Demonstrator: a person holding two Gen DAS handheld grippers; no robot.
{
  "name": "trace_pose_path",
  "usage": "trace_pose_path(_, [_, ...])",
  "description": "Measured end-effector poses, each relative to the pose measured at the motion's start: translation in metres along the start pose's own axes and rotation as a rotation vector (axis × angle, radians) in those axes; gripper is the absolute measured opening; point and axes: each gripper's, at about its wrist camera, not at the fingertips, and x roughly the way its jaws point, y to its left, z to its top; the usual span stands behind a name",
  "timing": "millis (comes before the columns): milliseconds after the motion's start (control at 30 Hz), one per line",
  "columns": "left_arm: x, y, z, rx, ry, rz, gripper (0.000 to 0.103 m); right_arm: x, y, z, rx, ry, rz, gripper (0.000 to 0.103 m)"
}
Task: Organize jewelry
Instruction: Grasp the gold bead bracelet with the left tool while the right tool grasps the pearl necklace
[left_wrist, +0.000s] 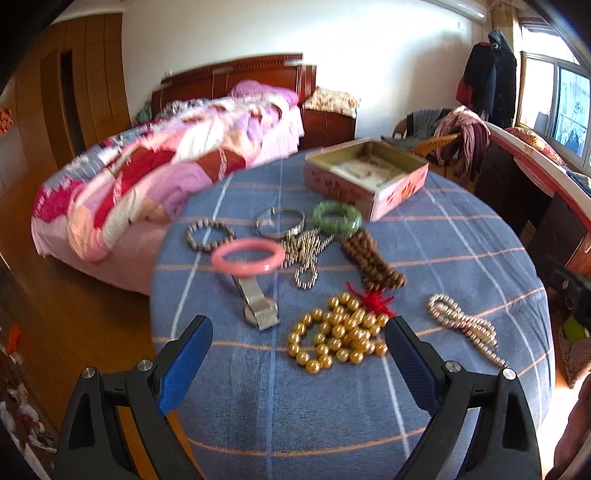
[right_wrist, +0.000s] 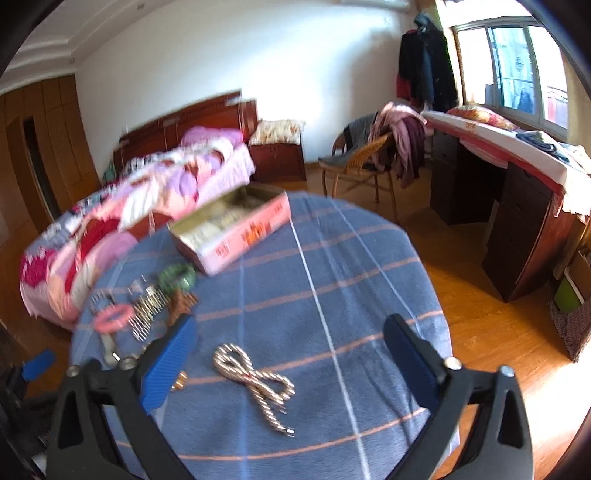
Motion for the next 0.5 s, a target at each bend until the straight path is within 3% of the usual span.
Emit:
trace_pose_path(167, [0.014,0.002,-0.009,0.027,0.037,-0.095,0.094,0.032,-0.006,-0.015,-0.023,0.127,0.091,0.069])
trace_pose_path(333, [0.027,-0.008,-0.004,0.057,0.049,-0.171,0.094,0.049,0.013,-0.024,-0.144,0.202,0.183,0.069])
trace_pose_path(500, [0.054,-0.016,-0.001,0.073,0.129,-0.140,0.094,0.061,0.032,-0.030,-0.285,0.236,0.186,0.069])
